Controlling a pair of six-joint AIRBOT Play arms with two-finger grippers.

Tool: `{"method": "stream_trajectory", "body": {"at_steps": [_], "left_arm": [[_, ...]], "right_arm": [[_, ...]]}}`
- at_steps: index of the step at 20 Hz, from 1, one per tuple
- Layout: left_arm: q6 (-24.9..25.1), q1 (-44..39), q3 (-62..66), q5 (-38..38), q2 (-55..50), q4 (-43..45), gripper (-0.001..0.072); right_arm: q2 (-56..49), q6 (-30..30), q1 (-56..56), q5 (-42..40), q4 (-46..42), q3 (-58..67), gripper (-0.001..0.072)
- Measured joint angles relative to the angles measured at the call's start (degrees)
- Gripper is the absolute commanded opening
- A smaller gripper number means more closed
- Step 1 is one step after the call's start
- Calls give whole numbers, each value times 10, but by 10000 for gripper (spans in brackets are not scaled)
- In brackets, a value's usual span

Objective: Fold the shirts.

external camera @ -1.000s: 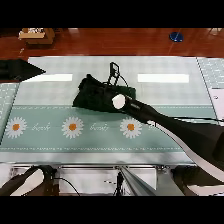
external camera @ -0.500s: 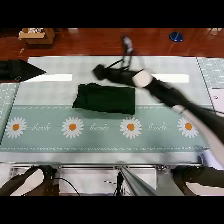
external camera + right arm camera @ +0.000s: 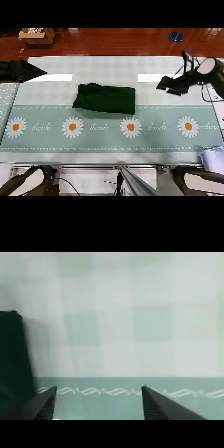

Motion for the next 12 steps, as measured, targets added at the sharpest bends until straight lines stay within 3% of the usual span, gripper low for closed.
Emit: {"method": "stream_trajectory", "body": {"at_steps": [5, 8, 9, 10, 12], "left_arm": [[0, 0, 0, 0, -12, 1, 212], [0, 0, 0, 0, -14, 1, 212], [0, 0, 0, 0, -15, 1, 212], [-1, 0, 0, 0, -15, 1, 211], [-1, 0, 0, 0, -15, 1, 212]], "right_arm": [[-59, -38, 32, -77, 159, -60, 591], [-104, -68, 94, -128, 253, -70, 552], [-114, -78, 113, -143, 281, -71, 332], [-123, -89, 132, -158, 304, -72, 63], [-132, -111, 156, -167, 334, -65, 31]]}}
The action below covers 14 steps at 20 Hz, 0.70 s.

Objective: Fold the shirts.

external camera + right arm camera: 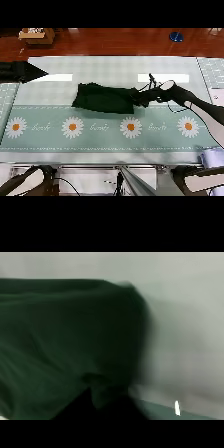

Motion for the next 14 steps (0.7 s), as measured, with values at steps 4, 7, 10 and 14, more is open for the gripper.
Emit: {"method": "stream_trajectory", "body": {"at_steps": [4, 7, 10, 14], "left_arm": [[-2, 0, 0, 0, 0, 0, 211], [-2, 0, 0, -1, 0, 0, 211], [-2, 0, 0, -1, 0, 0, 211], [-2, 0, 0, -1, -1, 0, 211]], "right_arm": [[24, -50, -3, 54, 17, 52, 31], [93, -35, -47, 107, -45, 98, 30], [183, 10, -119, 166, -137, 130, 31], [298, 58, -250, 276, -265, 146, 31]]}}
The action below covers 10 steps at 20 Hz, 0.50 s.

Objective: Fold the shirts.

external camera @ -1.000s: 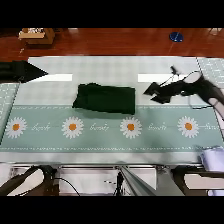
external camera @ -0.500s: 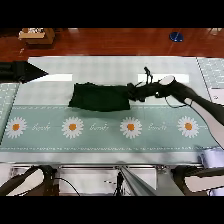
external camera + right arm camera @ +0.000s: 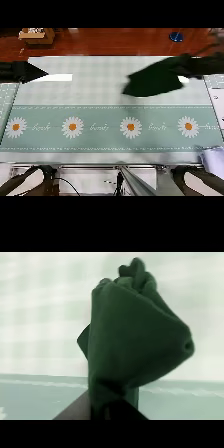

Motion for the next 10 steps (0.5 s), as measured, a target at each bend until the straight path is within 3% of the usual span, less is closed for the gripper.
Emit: {"method": "stream_trajectory", "body": {"at_steps": [4, 10], "left_arm": [[0, 0, 0, 1, -6, 0, 211], [1, 0, 0, 3, -32, 0, 209]], "right_arm": [[77, 23, -135, 117, -148, 4, 30], [113, 21, -284, 258, -357, -3, 30]]}}
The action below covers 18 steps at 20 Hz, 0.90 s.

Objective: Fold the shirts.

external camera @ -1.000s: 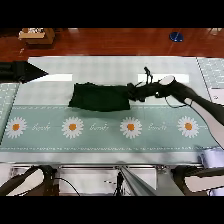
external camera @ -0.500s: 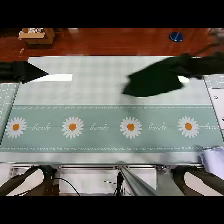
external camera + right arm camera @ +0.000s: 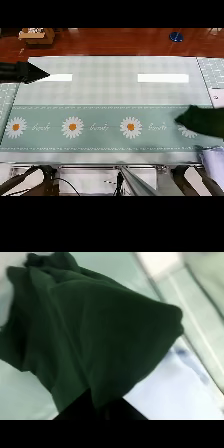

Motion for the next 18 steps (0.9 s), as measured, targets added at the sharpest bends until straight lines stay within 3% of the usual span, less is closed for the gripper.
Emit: {"method": "stream_trajectory", "body": {"at_steps": [9, 14, 18], "left_arm": [[12, 1, 0, 45, -10, 0, 209], [26, 1, 0, 96, -10, 0, 209], [31, 1, 0, 147, -10, 0, 208]], "right_arm": [[72, -20, -185, 43, -202, -105, 30], [113, -28, -330, 30, -248, -179, 30], [121, -41, -377, -9, -282, -239, 30]]}}
